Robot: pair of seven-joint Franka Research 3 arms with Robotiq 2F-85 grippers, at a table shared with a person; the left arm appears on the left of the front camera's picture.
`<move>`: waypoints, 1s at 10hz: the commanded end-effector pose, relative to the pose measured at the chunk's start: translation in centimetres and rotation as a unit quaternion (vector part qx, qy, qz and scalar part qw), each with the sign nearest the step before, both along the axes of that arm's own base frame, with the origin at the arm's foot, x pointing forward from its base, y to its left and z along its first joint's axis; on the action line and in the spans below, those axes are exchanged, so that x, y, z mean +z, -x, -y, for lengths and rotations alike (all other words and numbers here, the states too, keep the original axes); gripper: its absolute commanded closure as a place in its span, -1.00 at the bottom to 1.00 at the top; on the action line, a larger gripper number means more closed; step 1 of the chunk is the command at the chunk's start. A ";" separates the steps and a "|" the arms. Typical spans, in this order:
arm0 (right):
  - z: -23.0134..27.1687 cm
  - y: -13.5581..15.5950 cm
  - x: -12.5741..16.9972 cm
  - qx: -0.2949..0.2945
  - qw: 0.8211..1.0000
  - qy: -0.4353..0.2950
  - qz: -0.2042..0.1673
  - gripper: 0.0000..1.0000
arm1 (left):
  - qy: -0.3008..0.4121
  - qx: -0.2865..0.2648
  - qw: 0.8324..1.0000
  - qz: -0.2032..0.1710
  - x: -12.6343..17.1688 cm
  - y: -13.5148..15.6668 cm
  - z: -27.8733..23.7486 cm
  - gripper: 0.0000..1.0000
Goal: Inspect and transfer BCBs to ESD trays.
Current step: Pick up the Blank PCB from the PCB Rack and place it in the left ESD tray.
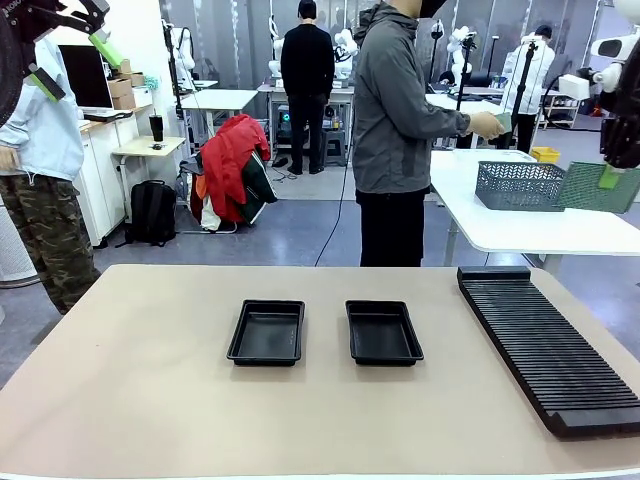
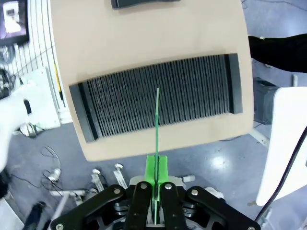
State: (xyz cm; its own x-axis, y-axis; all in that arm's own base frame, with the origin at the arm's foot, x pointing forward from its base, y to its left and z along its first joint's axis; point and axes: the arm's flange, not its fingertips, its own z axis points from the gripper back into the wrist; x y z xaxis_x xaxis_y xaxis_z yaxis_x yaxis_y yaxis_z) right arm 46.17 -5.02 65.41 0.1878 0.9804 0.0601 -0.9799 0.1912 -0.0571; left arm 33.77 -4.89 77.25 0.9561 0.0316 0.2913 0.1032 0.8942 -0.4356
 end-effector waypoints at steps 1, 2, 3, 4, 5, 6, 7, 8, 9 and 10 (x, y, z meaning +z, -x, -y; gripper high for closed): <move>-4.4 -0.3 0.2 -0.092 0.993 -0.068 -0.027 0.96 | 0.003 -0.001 1.000 0.003 -0.1 -0.1 0.0 -1.00; -6.8 -0.2 -0.1 -0.134 0.986 -0.085 -0.044 0.96 | 0.003 -0.001 1.000 0.003 -0.1 -0.1 0.0 -1.00; -9.9 -0.1 -0.7 -0.194 0.973 -0.103 -0.067 0.96 | 0.003 -0.001 1.000 0.003 -0.1 -0.1 0.0 -1.00; -12.4 0.1 -1.5 -0.234 0.960 -0.124 -0.088 0.96 | 0.003 -0.001 1.000 0.003 -0.1 -0.1 0.0 -1.00; -14.4 0.3 -2.6 -0.271 0.944 -0.153 -0.111 0.96 | 0.003 -0.001 1.000 0.003 -0.1 -0.1 0.0 -1.00; -16.5 0.5 -3.9 -0.309 0.928 -0.170 -0.120 0.96 | 0.003 -0.001 1.000 0.003 -0.1 -0.1 0.0 -1.00; -18.9 0.8 -5.5 -0.350 0.907 -0.195 -0.131 0.96 | 0.003 -0.001 1.000 0.003 -0.1 -0.1 0.0 -1.00; -20.9 1.0 -7.0 -0.382 0.886 -0.217 -0.146 0.96 | 0.003 -0.001 1.000 0.003 -0.1 -0.1 0.0 -1.00; -22.6 1.0 -8.8 -0.411 0.866 -0.236 -0.161 0.96 | 0.003 -0.001 1.000 0.003 -0.1 -0.1 0.0 -1.00; -24.2 0.9 -10.6 -0.432 0.847 -0.256 -0.174 0.96 | 0.003 -0.001 1.000 0.003 -0.1 -0.1 0.0 -1.00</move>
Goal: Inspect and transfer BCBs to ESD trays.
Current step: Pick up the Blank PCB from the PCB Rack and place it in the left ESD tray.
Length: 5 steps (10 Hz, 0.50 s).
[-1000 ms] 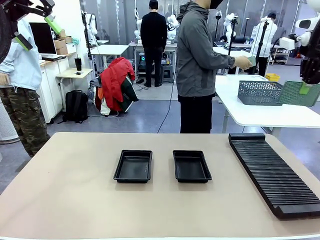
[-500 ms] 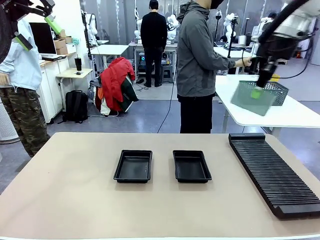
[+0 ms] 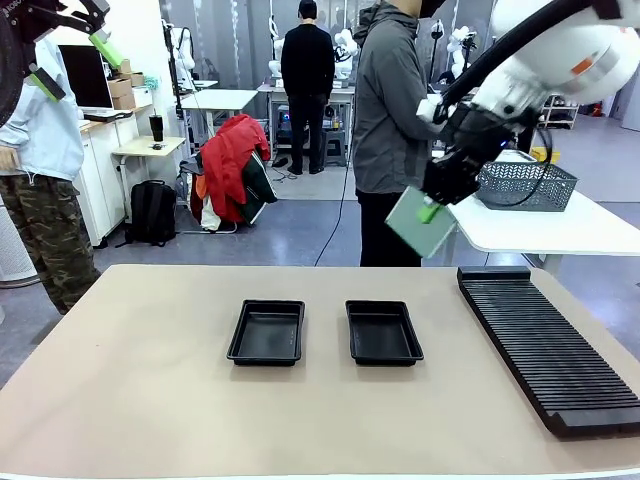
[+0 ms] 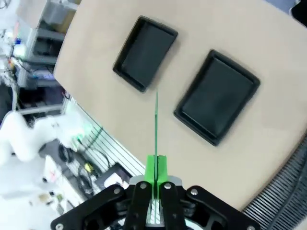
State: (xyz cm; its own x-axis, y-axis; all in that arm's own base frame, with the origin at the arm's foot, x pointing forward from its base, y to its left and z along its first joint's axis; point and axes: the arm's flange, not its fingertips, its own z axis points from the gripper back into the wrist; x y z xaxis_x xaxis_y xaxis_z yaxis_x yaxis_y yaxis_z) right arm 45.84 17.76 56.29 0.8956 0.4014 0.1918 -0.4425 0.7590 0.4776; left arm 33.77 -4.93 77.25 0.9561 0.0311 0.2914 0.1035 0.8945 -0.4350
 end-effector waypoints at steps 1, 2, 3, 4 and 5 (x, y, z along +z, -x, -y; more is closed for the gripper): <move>-3.4 0.5 -3.5 -0.063 0.996 -0.059 0.007 0.96 | 0.004 -0.001 1.000 0.003 -0.2 -0.1 -0.1 -1.00; -4.4 0.4 -5.8 -0.102 0.991 -0.080 0.014 0.96 | 0.004 -0.001 1.000 0.003 -0.2 -0.1 -0.1 -1.00; -6.2 0.2 -7.9 -0.125 0.987 -0.103 0.008 0.96 | 0.004 -0.001 1.000 0.003 -0.2 -0.1 -0.1 -1.00; -7.9 -0.1 -9.9 -0.142 0.982 -0.127 -0.001 0.96 | 0.004 -0.001 1.000 0.003 -0.2 -0.1 -0.1 -1.00; -9.7 -0.6 -12.2 -0.163 0.975 -0.147 -0.016 0.96 | 0.004 -0.001 1.000 0.003 -0.2 -0.1 -0.1 -1.00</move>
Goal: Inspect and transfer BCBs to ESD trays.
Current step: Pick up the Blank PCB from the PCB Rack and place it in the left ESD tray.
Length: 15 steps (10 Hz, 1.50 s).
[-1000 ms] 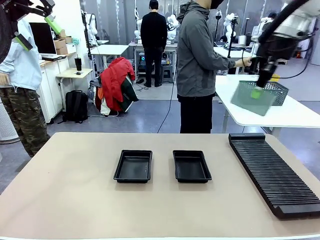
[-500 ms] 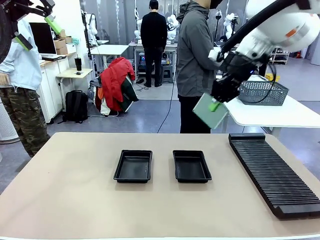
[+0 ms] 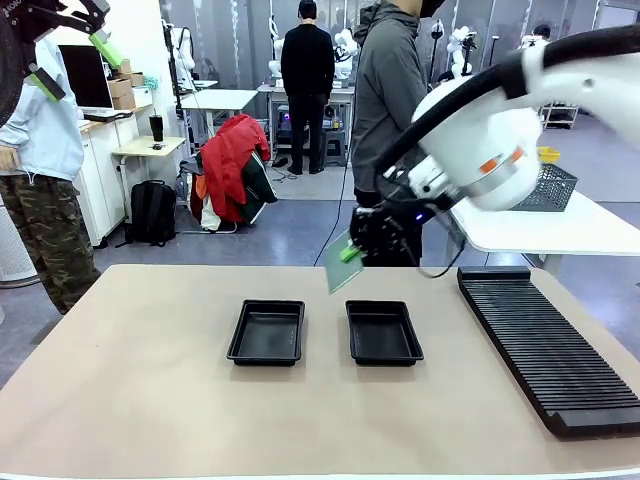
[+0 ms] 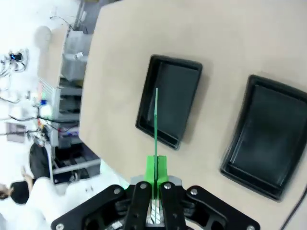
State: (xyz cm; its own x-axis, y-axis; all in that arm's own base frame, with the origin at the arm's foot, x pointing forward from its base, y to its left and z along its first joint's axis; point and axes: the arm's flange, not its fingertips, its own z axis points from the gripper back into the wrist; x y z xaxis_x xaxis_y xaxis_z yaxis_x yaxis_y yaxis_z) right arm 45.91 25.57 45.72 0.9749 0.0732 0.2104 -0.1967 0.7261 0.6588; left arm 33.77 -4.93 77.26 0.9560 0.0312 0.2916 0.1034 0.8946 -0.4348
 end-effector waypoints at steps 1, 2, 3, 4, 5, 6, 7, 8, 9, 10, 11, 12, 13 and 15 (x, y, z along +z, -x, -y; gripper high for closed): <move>-3.5 -0.9 -3.5 -0.015 0.998 -0.054 0.002 0.96 | 0.004 -0.001 1.000 0.003 -0.2 -0.1 -0.1 -1.00; -5.0 -1.2 -5.2 -0.022 0.997 -0.080 0.002 0.96 | 0.004 -0.001 1.000 0.003 -0.2 -0.1 -0.1 -1.00; -6.3 -1.4 -6.9 -0.032 0.996 -0.086 -0.010 0.96 | 0.004 -0.001 1.000 0.003 -0.2 -0.1 -0.1 -1.00; -7.4 -1.4 -8.3 -0.045 0.994 -0.099 -0.015 0.96 | 0.004 -0.001 1.000 0.003 -0.2 -0.1 -0.1 -1.00; -8.8 -1.6 -9.9 -0.055 0.992 -0.109 -0.018 0.96 | 0.004 -0.001 1.000 0.003 -0.2 -0.1 -0.1 -1.00; -10.0 -2.0 -11.4 -0.059 0.991 -0.116 -0.025 0.96 | 0.004 -0.001 1.000 0.003 -0.2 -0.1 -0.1 -1.00; -10.9 -2.2 -12.6 -0.059 0.990 -0.124 -0.032 0.96 | 0.004 -0.001 1.000 0.003 -0.2 -0.1 -0.1 -1.00; -11.4 -2.4 -13.6 -0.063 0.989 -0.125 -0.039 0.96 | 0.004 -0.001 1.000 0.003 -0.2 -0.1 -0.1 -1.00; -11.9 -2.3 -14.4 -0.060 0.989 -0.125 -0.045 0.96 | 0.004 -0.001 1.000 0.003 -0.2 -0.1 -0.1 -1.00; -12.1 -2.3 -15.0 -0.059 0.989 -0.126 -0.048 0.96 | 0.004 -0.001 1.000 0.003 -0.2 -0.1 -0.1 -1.00; -12.2 -2.4 -15.6 -0.057 0.989 -0.126 -0.055 0.96 | 0.004 -0.001 1.000 0.003 -0.2 -0.1 -0.1 -1.00; -12.6 -2.4 -16.0 -0.054 0.989 -0.122 -0.057 0.96 | 0.004 -0.001 1.000 0.003 -0.2 -0.1 -0.1 -1.00; -12.6 -2.5 -16.3 -0.055 0.990 -0.117 -0.057 0.96 | 0.004 -0.001 1.000 0.003 -0.2 -0.1 -0.1 -1.00; -12.9 -3.0 -16.9 -0.053 0.990 -0.108 -0.070 0.96 | 0.004 -0.001 1.000 0.003 -0.2 -0.1 -0.1 -1.00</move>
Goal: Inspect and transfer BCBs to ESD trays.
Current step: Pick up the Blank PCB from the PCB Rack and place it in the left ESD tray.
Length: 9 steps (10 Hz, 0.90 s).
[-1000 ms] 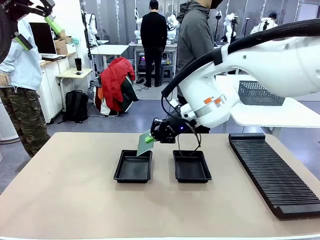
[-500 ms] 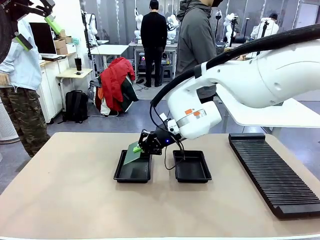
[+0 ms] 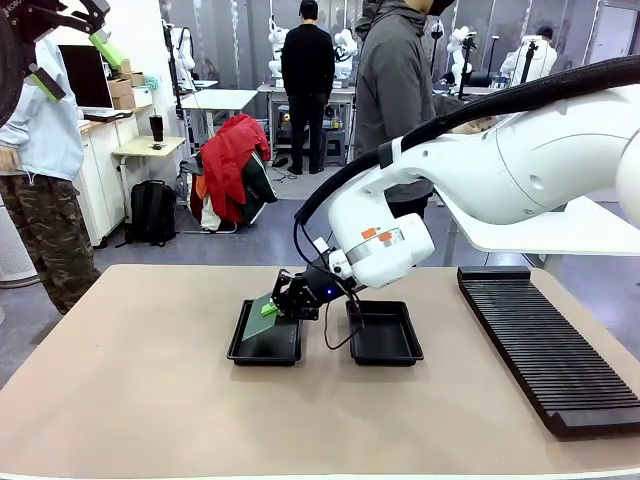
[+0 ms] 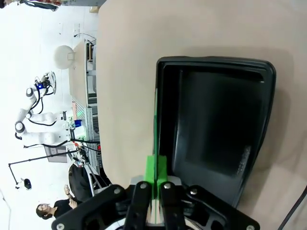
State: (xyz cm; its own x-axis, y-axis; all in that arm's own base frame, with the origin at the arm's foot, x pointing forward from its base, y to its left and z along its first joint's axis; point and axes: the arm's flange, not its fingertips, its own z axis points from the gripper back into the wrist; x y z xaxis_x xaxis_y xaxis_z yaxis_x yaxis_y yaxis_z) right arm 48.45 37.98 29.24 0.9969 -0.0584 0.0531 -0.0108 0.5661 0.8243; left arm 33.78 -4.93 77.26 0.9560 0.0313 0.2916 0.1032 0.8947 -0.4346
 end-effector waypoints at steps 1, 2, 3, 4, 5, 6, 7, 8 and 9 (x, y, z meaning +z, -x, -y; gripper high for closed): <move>-0.7 -0.7 -0.7 -0.002 1.000 0.012 0.004 0.96 | 0.004 -0.001 1.000 0.003 -0.2 -0.1 -0.1 -1.00; -0.8 -1.0 -0.9 -0.003 1.000 0.016 -0.002 0.96 | 0.004 -0.001 1.000 0.003 -0.2 -0.1 -0.1 -1.00; -0.9 -1.2 -1.2 -0.005 1.000 0.021 -0.006 0.96 | 0.004 -0.001 1.000 0.003 -0.2 -0.1 -0.1 -1.00; -1.0 -1.3 -1.5 -0.006 1.000 0.026 -0.009 0.96 | 0.004 -0.001 1.000 0.003 -0.2 -0.1 -0.1 -1.00; -1.1 -1.3 -1.6 -0.008 0.999 0.033 -0.012 0.96 | 0.004 -0.001 1.000 0.003 -0.2 -0.1 -0.1 -1.00; -1.2 -1.4 -1.8 -0.007 0.999 0.036 -0.014 0.96 | 0.004 -0.001 1.000 0.003 -0.2 -0.1 -0.1 -1.00; -1.3 -1.4 -2.0 -0.011 0.999 0.040 -0.018 0.96 | 0.004 -0.001 1.000 0.003 -0.2 -0.1 -0.1 -1.00; -1.3 -1.3 -2.1 -0.012 0.999 0.042 -0.019 0.96 | 0.004 -0.001 1.000 0.003 -0.2 -0.1 -0.1 -1.00; -1.3 -1.2 -2.0 -0.007 0.999 0.040 -0.017 0.96 | 0.004 -0.001 1.000 0.003 -0.2 -0.1 -0.1 -1.00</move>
State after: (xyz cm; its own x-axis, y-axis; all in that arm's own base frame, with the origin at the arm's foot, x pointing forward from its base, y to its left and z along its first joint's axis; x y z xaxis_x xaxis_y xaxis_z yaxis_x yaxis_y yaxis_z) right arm 49.24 38.65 27.00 0.9984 -0.0535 0.0165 0.0198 0.6124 0.7903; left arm 33.78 -4.93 77.26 0.9560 0.0313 0.2916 0.1032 0.8947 -0.4346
